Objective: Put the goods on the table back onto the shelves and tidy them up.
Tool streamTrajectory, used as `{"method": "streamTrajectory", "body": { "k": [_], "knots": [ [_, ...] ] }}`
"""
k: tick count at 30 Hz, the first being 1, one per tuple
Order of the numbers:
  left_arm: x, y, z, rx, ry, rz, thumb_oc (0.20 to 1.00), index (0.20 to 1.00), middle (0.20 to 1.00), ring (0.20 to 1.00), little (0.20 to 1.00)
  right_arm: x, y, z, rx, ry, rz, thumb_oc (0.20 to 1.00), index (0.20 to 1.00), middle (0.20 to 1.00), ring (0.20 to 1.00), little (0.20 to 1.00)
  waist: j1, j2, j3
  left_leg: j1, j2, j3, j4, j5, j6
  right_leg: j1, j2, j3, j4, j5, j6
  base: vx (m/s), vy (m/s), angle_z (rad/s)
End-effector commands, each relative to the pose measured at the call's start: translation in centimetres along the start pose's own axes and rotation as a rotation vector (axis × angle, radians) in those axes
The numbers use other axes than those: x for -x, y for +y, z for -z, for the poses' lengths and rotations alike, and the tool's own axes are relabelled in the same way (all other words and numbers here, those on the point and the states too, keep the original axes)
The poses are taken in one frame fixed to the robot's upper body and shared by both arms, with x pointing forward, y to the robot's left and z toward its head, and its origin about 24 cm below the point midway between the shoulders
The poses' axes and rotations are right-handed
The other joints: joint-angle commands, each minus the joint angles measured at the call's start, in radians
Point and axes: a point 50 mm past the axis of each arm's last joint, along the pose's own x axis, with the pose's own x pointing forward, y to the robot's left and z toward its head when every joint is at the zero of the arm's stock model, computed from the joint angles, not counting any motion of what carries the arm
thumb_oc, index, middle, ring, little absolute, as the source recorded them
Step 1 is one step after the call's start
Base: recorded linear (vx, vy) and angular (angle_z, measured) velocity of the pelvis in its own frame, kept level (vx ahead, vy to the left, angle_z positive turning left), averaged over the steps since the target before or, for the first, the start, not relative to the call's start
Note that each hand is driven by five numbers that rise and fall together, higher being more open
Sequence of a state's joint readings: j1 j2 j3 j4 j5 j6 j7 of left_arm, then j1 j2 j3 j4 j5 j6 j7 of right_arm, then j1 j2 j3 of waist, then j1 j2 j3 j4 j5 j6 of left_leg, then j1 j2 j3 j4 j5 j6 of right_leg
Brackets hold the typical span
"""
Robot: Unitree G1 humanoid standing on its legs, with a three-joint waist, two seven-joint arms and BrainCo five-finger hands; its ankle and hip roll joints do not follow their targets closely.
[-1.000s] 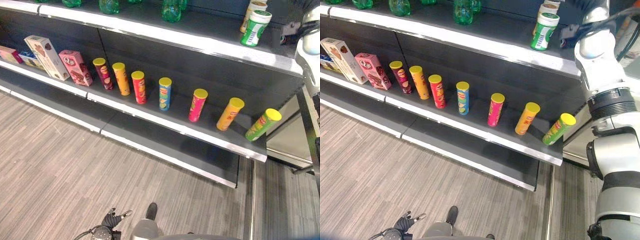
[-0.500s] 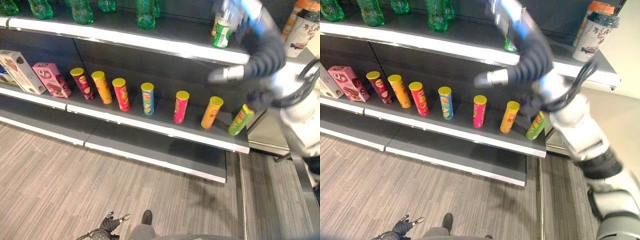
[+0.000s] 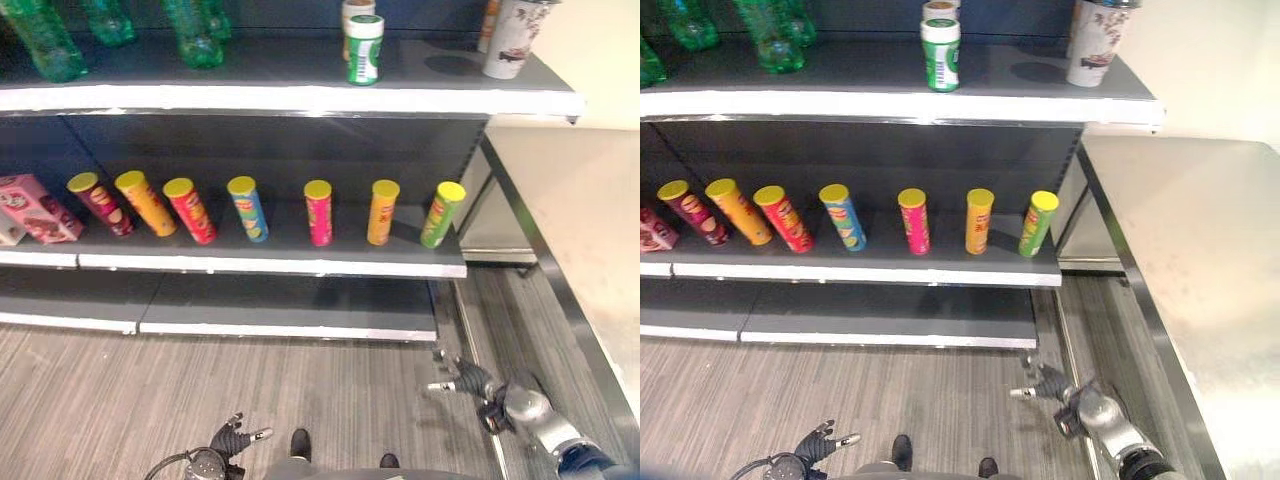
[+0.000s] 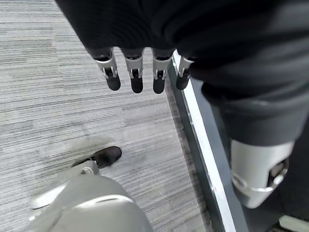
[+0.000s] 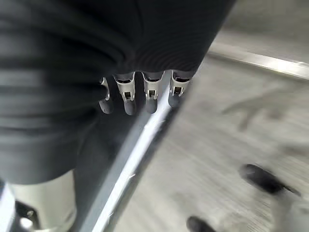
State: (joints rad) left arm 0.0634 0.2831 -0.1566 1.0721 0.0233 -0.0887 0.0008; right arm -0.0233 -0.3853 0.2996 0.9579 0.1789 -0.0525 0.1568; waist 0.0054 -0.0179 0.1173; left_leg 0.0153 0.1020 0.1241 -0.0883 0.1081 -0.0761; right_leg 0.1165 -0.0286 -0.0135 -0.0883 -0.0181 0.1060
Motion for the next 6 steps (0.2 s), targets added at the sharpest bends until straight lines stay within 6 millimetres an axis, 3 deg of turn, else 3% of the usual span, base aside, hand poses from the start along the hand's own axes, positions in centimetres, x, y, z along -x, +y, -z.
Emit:
{"method": "streamTrajectory", "body": {
  "k": [1,2,6],
  "knots": [
    [-0.7,0.8,-1.9,-0.059,-0.041,-0.022,1.000,1.000,1.000,1.000,1.000,-0.5,0.0,-1.3,0.047,-0.033,0.092,1.000,1.000,1.000,1.000,1.000,0.016,0.003,-0.014,0.089,0.026,0.042,0.015,-0.145,-0.058,-0.080,-0.020,-0.065,0.046,-0.034,0.085,0.04,0.001,-0.03],
    [-0.8,0.8,-2.3,-0.045,-0.045,-0.029,1.000,1.000,1.000,1.000,1.000,-0.2,-0.1,1.5,-0.050,0.081,0.151,1.000,1.000,1.000,1.000,1.000,0.009,0.005,-0.015,0.093,0.025,0.037,0.015,-0.147,-0.056,-0.074,-0.018,-0.069,0.047,-0.038,0.082,0.04,-0.001,-0.04],
    [-0.8,0.7,-2.4,-0.030,-0.041,-0.024,1.000,1.000,1.000,1.000,1.000,0.6,-0.2,4.8,-0.130,0.212,0.212,1.000,1.000,1.000,1.000,1.000,0.004,0.006,-0.014,0.097,0.023,0.026,0.016,-0.151,-0.053,-0.065,-0.015,-0.076,0.048,-0.046,0.078,0.03,0.000,0.03]
  ]
}}
